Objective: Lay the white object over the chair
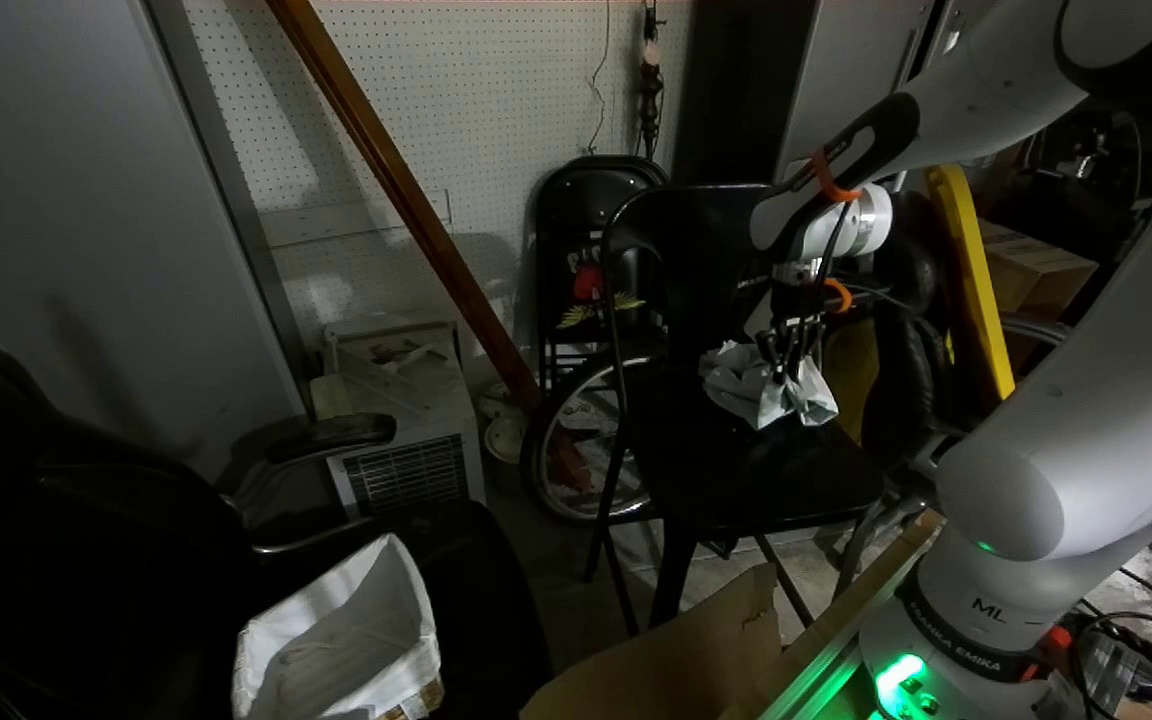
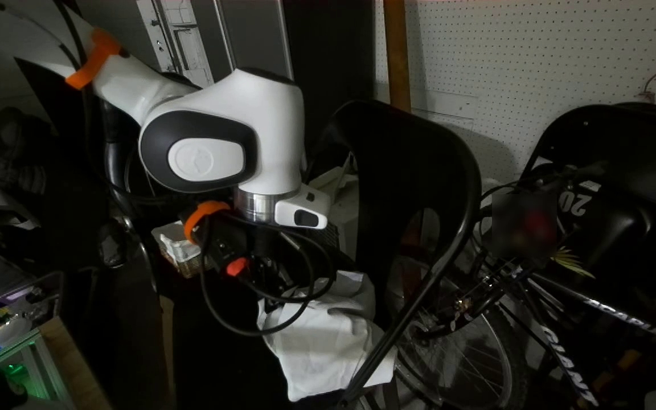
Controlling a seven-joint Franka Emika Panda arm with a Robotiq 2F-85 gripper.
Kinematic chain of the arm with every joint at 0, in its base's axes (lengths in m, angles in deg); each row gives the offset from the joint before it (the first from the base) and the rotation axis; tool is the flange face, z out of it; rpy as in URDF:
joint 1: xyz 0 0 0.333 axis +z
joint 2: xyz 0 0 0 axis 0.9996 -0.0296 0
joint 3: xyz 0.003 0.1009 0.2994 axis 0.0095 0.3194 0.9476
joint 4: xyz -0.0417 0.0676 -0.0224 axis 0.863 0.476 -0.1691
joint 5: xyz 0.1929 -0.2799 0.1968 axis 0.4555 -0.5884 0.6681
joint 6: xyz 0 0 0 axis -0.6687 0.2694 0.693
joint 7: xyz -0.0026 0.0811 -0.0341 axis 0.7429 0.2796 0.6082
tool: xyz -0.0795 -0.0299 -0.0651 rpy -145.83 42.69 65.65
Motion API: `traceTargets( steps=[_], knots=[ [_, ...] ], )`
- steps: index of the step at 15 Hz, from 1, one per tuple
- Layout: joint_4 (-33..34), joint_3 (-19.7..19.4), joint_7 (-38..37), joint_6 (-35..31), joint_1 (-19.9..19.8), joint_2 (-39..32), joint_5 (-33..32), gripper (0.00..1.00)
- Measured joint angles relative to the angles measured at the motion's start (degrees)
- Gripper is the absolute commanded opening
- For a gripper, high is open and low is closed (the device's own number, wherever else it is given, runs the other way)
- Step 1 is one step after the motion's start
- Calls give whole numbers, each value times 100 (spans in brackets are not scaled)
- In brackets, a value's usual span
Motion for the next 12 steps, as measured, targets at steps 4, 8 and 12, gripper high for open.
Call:
traceTargets(
  steps=[4, 8, 12],
  knots=[
    [0, 0, 1, 13, 1, -11, 0, 1],
    [13, 0, 3, 59, 18, -11, 0, 1],
    [89, 0, -41, 333, 50, 74, -74, 1]
  ],
)
